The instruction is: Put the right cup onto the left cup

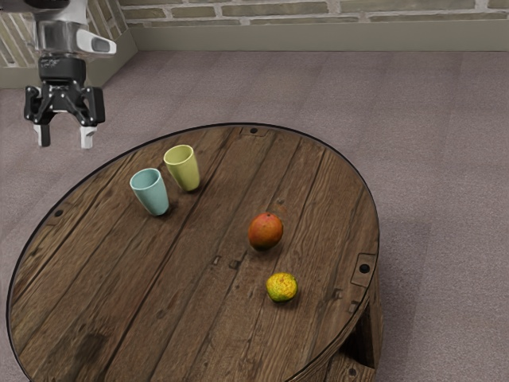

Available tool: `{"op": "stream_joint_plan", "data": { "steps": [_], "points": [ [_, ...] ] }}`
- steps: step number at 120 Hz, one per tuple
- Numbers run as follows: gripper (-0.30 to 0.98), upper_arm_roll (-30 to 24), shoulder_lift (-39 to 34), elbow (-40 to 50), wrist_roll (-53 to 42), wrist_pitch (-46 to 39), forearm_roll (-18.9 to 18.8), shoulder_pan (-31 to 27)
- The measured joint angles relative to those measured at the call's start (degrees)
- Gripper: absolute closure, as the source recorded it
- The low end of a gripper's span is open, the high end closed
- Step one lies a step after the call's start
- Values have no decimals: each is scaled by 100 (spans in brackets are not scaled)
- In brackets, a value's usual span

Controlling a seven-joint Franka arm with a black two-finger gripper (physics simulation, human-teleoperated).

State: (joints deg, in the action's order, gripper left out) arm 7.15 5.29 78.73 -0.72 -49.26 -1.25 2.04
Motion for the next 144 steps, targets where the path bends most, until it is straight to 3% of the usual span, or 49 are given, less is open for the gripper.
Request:
{"op": "stream_joint_plan", "data": {
  "steps": [16, 32, 44, 57, 89, 112, 132, 144],
  "points": [
    [1, -10, 740, 75, -78, -2057, -91, 276],
    [5, -5, 1587, 420, 8, -3794, 229, 331],
    [8, 12, 1735, 797, 171, -4748, 445, 334],
    [10, 25, 1875, 824, 181, -5549, 334, 316],
    [11, 74, 2262, 863, 124, -6840, 236, 247],
    [13, 76, 2428, 967, 114, -7319, 364, 192],
    [47, 114, 2443, 1099, 115, -7492, 431, 173],
    [61, 125, 2443, 1119, 122, -7543, 445, 168]
  ]
}}
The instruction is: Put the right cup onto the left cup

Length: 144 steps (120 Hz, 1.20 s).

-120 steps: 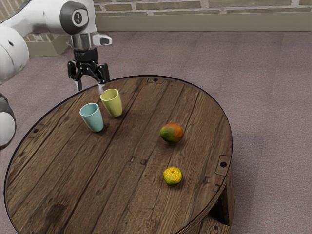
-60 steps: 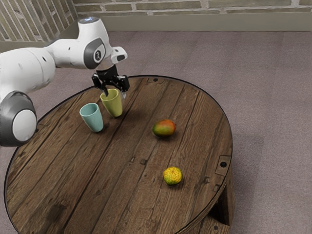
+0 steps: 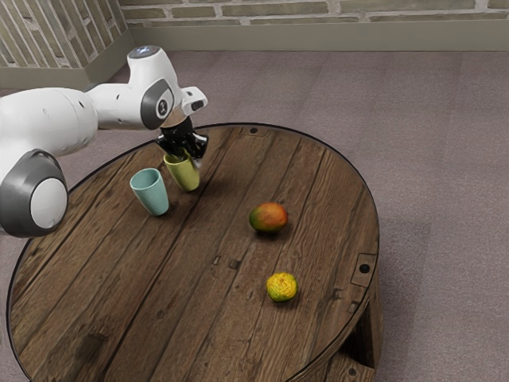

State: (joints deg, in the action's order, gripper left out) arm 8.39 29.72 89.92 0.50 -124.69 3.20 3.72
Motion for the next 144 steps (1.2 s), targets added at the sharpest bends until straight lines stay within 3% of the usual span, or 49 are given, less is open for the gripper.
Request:
{"op": "stream_joint_plan", "data": {
  "steps": [23, 64, 107, 144],
  "points": [
    [73, 71, -5, 69, 15, -50, 43, 6],
    [77, 75, -75, 88, 86, -59, 23, 15],
    [78, 75, -1535, 470, 498, 1010, -575, 117],
    [78, 150, -1667, 704, 781, 1366, -669, -40]
  ]
}}
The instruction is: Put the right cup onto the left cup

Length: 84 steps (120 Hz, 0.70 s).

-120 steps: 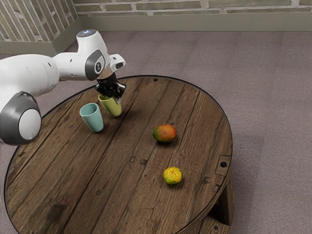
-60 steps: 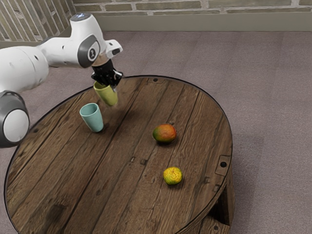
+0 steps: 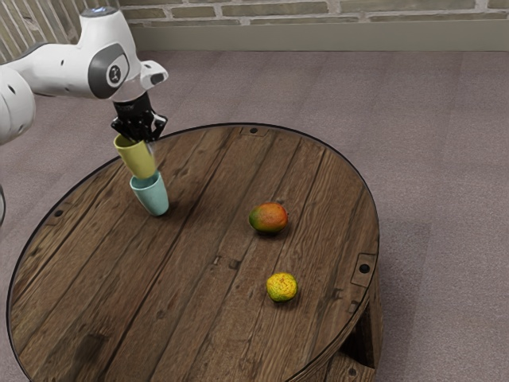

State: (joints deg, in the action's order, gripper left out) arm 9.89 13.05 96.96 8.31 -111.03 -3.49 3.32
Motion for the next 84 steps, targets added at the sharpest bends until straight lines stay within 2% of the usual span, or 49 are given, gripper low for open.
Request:
{"op": "stream_joint_plan", "data": {
  "steps": [40, 62, 84],
  "points": [
    [78, 11, 114, 10, 181, 58, 1, -14],
    [38, 7, 113, 8, 233, 55, 37, -8],
    [18, -26, -42, -400, 277, 201, 25, 25]
  ]
}}
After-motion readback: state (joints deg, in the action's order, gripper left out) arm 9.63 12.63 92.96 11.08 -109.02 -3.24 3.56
